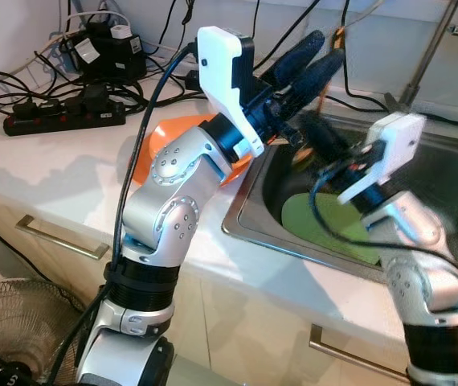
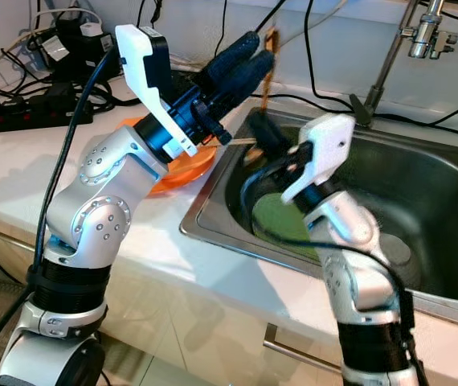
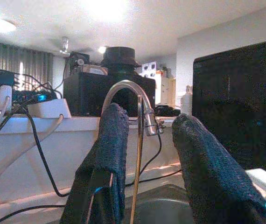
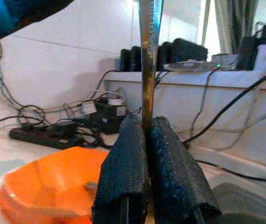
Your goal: Kitchen organization
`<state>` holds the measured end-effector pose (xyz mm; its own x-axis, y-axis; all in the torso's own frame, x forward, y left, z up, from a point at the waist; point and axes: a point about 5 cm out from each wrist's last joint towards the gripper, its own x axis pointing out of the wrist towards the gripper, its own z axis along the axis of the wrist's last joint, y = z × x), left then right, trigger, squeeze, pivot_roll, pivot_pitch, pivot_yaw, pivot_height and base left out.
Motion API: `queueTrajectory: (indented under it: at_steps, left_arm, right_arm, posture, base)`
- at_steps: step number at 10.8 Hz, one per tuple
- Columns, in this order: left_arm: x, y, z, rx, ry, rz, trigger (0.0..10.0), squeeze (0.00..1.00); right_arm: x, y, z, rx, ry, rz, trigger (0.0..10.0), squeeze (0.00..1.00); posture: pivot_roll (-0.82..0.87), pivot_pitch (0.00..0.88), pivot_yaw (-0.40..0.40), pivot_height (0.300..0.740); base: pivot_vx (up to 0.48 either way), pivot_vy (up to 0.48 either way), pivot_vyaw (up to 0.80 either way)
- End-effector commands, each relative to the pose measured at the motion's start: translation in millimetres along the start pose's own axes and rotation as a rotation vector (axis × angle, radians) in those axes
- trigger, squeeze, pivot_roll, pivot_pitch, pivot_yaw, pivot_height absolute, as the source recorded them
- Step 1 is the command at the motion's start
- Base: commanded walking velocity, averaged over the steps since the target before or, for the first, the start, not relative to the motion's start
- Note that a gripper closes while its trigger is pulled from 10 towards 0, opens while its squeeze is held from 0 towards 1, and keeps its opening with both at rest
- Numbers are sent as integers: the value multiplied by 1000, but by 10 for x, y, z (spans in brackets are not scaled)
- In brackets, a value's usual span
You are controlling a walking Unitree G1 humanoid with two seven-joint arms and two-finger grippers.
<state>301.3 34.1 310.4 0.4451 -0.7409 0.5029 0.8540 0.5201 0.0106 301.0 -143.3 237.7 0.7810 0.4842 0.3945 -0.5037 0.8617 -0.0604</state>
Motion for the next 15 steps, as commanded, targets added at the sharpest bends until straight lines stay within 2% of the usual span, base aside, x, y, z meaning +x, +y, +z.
queueTrajectory:
  at_steps: [1, 2, 3, 4, 6, 7, 10, 12, 13, 15]
  left_arm:
    - [-12, -16, 45, 10, -22, -6, 10000, 0]
    - [-25, -3, 47, 13, -23, 2, 10000, 0]
    - [-78, 35, 33, 16, -15, 24, 10000, 0]
    - [-146, 73, -1, 26, 3, 50, 10000, 0]
    - [-333, 153, -125, 61, 78, 108, 10000, 0]
    - [-469, 173, -248, 125, 163, 124, 10000, 0]
    - [-753, 109, -528, 146, 324, 131, 10000, 0]
    - [-960, 106, -790, 110, 429, 158, 10000, 0]
    - [-987, 108, -830, 100, 446, 161, 10000, 0]
    - [-1153, 105, -1022, 70, 545, 166, 10000, 0]
  right_arm:
    - [-7, -146, 32, -31, -7, -69, 0, 0]
    - [-12, -239, 42, -42, -9, -120, 0, 0]
    - [-29, -428, 55, -53, -7, -238, 10000, 0]
    - [-67, -620, 57, -51, -9, -357, 10000, 0]
    - [-135, -830, 69, -86, -8, -476, 10000, 0]
    - [-176, -904, -9, -89, 23, -533, 10000, 0]
    - [-266, -850, -437, -47, 159, -560, 10000, 0]
    - [-288, -816, -587, -34, 198, -554, 10000, 0]
    - [-291, -810, -610, -37, 206, -552, 10000, 0]
    - [-327, -744, -776, -20, 257, -537, 10000, 0]
  posture:
    - [176, 26, 20, 740]
    - [175, 26, 21, 740]
    - [176, 24, 20, 740]
    - [177, 24, 18, 740]
    - [176, 17, 20, 740]
    - [179, 12, 15, 740]
    - [204, 8, 3, 740]
    - [199, 25, 0, 740]
    - [197, 26, 0, 740]
    - [202, 34, -5, 740]
  base:
    - [0, 0, 0]
    - [0, 0, 0]
    - [0, 0, 0]
    - [0, 0, 0]
    - [0, 0, 0]
    - [0, 0, 0]
    - [0, 0, 0]
    - [0, 0, 0]
    - [0, 0, 0]
    - [0, 0, 0]
